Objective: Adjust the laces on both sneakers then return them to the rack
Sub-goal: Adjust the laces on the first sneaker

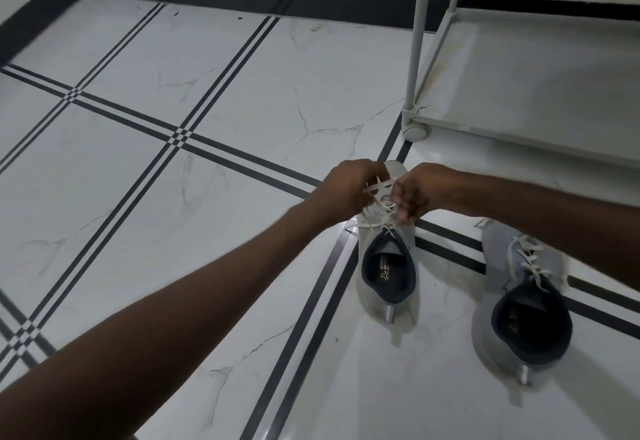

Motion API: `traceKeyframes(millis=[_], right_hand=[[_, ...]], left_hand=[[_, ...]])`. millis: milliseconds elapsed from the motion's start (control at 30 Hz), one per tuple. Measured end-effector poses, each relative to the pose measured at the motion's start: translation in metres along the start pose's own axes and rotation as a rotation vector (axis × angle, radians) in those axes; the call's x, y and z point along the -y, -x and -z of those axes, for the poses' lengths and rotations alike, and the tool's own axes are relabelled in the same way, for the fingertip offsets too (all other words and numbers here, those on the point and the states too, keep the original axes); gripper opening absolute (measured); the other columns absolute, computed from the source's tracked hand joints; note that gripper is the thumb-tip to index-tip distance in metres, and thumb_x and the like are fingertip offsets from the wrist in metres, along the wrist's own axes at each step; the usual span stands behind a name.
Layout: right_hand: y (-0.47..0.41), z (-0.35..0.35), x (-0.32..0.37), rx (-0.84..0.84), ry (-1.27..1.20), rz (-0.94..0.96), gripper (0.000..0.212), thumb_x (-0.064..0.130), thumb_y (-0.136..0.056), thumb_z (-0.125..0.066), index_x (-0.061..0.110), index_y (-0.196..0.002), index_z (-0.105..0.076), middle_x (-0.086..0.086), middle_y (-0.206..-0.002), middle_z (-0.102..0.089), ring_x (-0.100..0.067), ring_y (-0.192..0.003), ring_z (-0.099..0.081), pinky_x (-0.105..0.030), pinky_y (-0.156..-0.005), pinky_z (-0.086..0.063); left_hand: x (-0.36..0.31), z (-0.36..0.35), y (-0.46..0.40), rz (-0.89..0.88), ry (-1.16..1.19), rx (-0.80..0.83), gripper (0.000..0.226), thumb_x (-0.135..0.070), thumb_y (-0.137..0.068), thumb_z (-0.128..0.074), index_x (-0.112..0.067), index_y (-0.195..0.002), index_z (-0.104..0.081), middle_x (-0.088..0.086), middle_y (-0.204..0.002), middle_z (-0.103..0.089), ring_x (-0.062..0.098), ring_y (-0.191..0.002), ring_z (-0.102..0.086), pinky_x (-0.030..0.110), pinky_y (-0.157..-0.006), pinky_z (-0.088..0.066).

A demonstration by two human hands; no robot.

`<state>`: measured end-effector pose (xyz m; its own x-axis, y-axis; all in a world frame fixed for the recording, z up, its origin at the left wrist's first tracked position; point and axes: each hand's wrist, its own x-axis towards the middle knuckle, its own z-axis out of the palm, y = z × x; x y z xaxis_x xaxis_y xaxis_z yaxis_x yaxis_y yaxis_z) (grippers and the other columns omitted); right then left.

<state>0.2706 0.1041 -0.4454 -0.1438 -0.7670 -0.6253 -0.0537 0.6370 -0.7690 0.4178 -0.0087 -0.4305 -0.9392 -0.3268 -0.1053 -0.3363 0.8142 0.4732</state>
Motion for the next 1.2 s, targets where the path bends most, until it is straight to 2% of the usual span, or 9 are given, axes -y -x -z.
traceKeyframes(millis=[133, 233, 400, 600, 700, 833, 1000, 1100, 1200], right_hand=[[-0.010, -0.021, -0.008, -0.205, 0.022, 0.036, 0.021, -0.011, -0.084, -0.054, 0.001, -0.087, -0.071, -0.012, -0.077, -0.072, -0.024, -0.073, -0.070, -0.029, -0.065, -0.059], [-0.011, -0.032, -0.019, -0.074, -0.210, 0.056, 0.026, -0.012, -0.089, -0.049, 0.005, -0.087, -0.069, -0.006, -0.075, -0.074, -0.021, -0.072, -0.071, -0.029, -0.066, -0.060], [-0.016, -0.028, -0.026, 0.054, -0.427, 0.026, 0.027, -0.005, -0.088, -0.047, 0.007, -0.084, -0.071, -0.006, -0.077, -0.068, -0.018, -0.072, -0.062, -0.034, -0.076, -0.053], [-0.014, -0.027, -0.028, -0.271, -0.503, -0.005, 0.022, 0.009, -0.080, -0.059, -0.004, -0.097, -0.067, -0.023, -0.089, -0.070, -0.029, -0.074, -0.067, -0.042, -0.077, -0.058], [-0.013, -0.021, -0.024, -0.346, -0.674, -0.020, 0.012, 0.008, -0.075, -0.046, 0.003, -0.066, -0.052, -0.014, -0.066, -0.057, -0.027, -0.056, -0.062, -0.038, -0.069, -0.056], [-0.010, 0.011, -0.026, -0.201, -0.929, -0.029, 0.026, 0.012, -0.072, -0.040, 0.016, -0.047, -0.031, -0.001, -0.043, -0.026, -0.018, -0.040, -0.030, -0.034, -0.060, -0.047], [-0.002, 0.051, -0.039, -0.069, -0.080, -0.070, 0.042, 0.022, -0.090, -0.057, 0.015, -0.051, -0.042, 0.004, -0.042, -0.026, -0.012, -0.037, -0.020, -0.023, -0.043, -0.020], [0.001, 0.048, -0.038, -0.031, 0.382, -0.133, 0.031, 0.027, -0.088, -0.066, 0.003, -0.069, -0.070, -0.001, -0.047, -0.040, -0.014, -0.038, -0.027, -0.022, -0.044, -0.025], [-0.001, 0.029, -0.038, -0.007, 0.568, -0.077, 0.025, 0.027, -0.091, -0.062, 0.009, -0.082, -0.076, -0.007, -0.063, -0.068, -0.016, -0.052, -0.055, -0.026, -0.054, -0.045]], left_hand=[[-0.003, -0.020, 0.007, -0.141, -0.214, -0.161, 0.024, 0.000, -0.080, -0.063, -0.009, -0.103, -0.060, 0.009, -0.093, -0.060, 0.021, -0.069, -0.053, 0.034, -0.057, -0.046], [-0.006, -0.026, 0.010, -0.165, -0.187, -0.234, 0.025, -0.002, -0.078, -0.062, -0.009, -0.102, -0.059, 0.008, -0.095, -0.057, 0.016, -0.070, -0.045, 0.028, -0.056, -0.039], [-0.009, -0.034, 0.010, -0.060, -0.049, -0.327, 0.028, 0.000, -0.079, -0.064, -0.012, -0.104, -0.059, 0.003, -0.096, -0.060, 0.019, -0.071, -0.059, 0.038, -0.059, -0.053], [-0.004, -0.038, 0.007, 0.140, 0.168, -0.430, 0.016, -0.009, -0.080, -0.071, -0.014, -0.095, -0.067, 0.000, -0.084, -0.068, 0.015, -0.070, -0.064, 0.034, -0.064, -0.054], [0.003, -0.036, 0.010, 0.364, 0.501, -0.291, 0.018, -0.009, -0.070, -0.082, -0.013, -0.085, -0.073, 0.003, -0.075, -0.073, 0.018, -0.065, -0.073, 0.031, -0.064, -0.060], [0.030, -0.026, 0.022, 0.625, 0.794, -0.160, 0.020, 0.003, -0.066, -0.085, 0.002, -0.083, -0.075, 0.020, -0.079, -0.074, 0.029, -0.072, -0.075, 0.032, -0.069, -0.063], [0.068, -0.015, 0.035, 0.832, 0.762, -0.065, 0.015, 0.001, -0.069, -0.083, 0.005, -0.081, -0.075, 0.022, -0.085, -0.076, 0.034, -0.082, -0.076, 0.037, -0.078, -0.063], [0.085, -0.017, 0.034, 0.757, 0.298, -0.006, 0.014, -0.005, -0.074, -0.079, -0.005, -0.088, -0.077, 0.011, -0.092, -0.077, 0.027, -0.089, -0.074, 0.037, -0.083, -0.061], [0.066, -0.014, 0.022, 0.498, -0.070, 0.019, 0.047, -0.029, -0.074, -0.082, -0.014, -0.117, -0.069, 0.009, -0.120, -0.064, 0.024, -0.107, -0.062, 0.036, -0.093, -0.052]])
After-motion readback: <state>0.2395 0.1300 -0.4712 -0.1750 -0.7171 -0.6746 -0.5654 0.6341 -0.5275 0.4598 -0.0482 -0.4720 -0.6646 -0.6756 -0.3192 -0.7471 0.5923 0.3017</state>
